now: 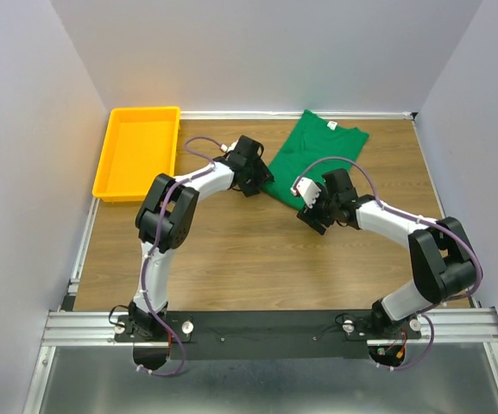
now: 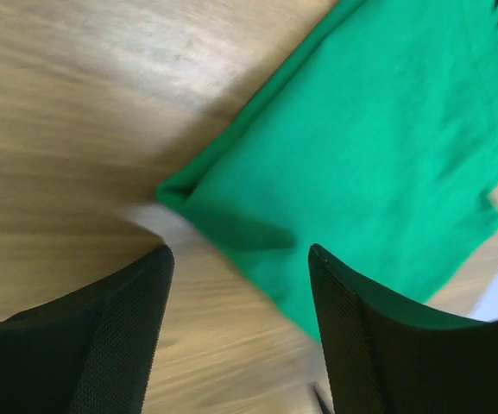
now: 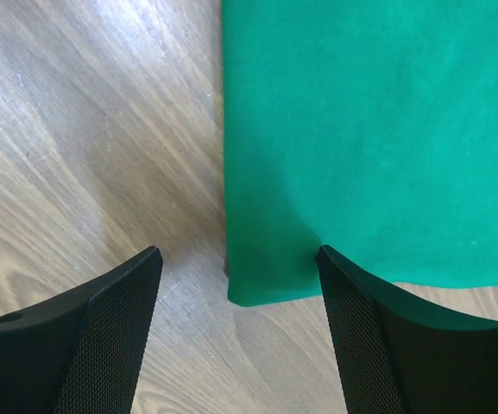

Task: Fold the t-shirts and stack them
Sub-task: Fold the tshirt

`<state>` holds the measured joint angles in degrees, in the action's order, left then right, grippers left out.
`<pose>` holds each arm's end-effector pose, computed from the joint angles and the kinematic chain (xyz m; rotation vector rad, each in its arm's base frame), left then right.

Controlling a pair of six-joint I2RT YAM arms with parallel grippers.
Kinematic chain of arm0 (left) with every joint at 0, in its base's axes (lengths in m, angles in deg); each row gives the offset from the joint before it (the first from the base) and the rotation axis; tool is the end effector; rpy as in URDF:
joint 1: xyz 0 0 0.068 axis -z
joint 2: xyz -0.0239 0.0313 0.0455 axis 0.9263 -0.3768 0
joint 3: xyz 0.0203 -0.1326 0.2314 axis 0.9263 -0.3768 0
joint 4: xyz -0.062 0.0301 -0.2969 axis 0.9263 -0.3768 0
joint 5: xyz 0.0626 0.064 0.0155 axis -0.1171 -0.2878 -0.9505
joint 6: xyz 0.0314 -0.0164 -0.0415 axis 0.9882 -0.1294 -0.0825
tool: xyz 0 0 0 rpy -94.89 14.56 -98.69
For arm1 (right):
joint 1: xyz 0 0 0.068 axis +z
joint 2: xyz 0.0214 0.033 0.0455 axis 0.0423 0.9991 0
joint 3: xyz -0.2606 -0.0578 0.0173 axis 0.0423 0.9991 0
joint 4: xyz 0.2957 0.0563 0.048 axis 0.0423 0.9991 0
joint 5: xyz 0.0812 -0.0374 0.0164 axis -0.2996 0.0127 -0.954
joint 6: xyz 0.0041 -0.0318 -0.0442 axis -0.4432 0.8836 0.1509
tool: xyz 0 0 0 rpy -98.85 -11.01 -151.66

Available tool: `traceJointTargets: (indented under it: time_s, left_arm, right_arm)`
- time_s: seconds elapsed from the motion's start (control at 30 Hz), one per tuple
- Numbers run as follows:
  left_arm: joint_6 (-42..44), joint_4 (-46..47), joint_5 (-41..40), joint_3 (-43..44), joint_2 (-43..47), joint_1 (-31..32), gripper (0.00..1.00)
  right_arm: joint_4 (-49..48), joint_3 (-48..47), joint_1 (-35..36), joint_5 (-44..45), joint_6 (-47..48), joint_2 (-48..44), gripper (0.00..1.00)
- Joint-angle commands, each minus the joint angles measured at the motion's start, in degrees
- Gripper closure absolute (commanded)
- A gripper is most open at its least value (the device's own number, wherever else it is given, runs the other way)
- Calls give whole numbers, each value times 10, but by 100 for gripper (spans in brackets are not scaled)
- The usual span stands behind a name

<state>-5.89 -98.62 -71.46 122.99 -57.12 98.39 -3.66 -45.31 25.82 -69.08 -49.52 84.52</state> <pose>0.4248 -0.2528 0.1329 -0.7255 2.5180 -0.7320 0.3062 0.1389 0.1359 -1.2955 2.1166 0.1065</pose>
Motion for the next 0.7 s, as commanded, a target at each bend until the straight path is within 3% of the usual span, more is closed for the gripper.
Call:
traceJointTargets:
  time_s: [0.0, 0.03, 0.1, 0.2, 0.23, 0.47, 0.67]
  left_arm:
    - [-27, -25, -54, 41, -47, 2, 33]
    - [-30, -33, -56, 48, -55, 2, 35]
    - [-29, -26, -57, 49, -61, 3, 49]
    - [-22, -17, -53, 47, -60, 2, 93]
    - [-20, -20, -53, 47, -59, 2, 100]
    - [13, 8, -38, 33, -39, 2, 100]
    - [19, 31, -9, 25, -34, 2, 100]
  right_arm:
    - [-18, 8, 0, 1, -9, 2, 20]
    - [-19, 7, 1, 1, -12, 1, 21]
    - [-17, 7, -1, 3, -14, -4, 21]
    - [-17, 9, -2, 13, -14, -17, 20]
    - [-15, 14, -5, 13, -14, -28, 20]
    - [50, 7, -64, -114, 29, -67, 19]
    - [98, 3, -65, -204, 103, -61, 20]
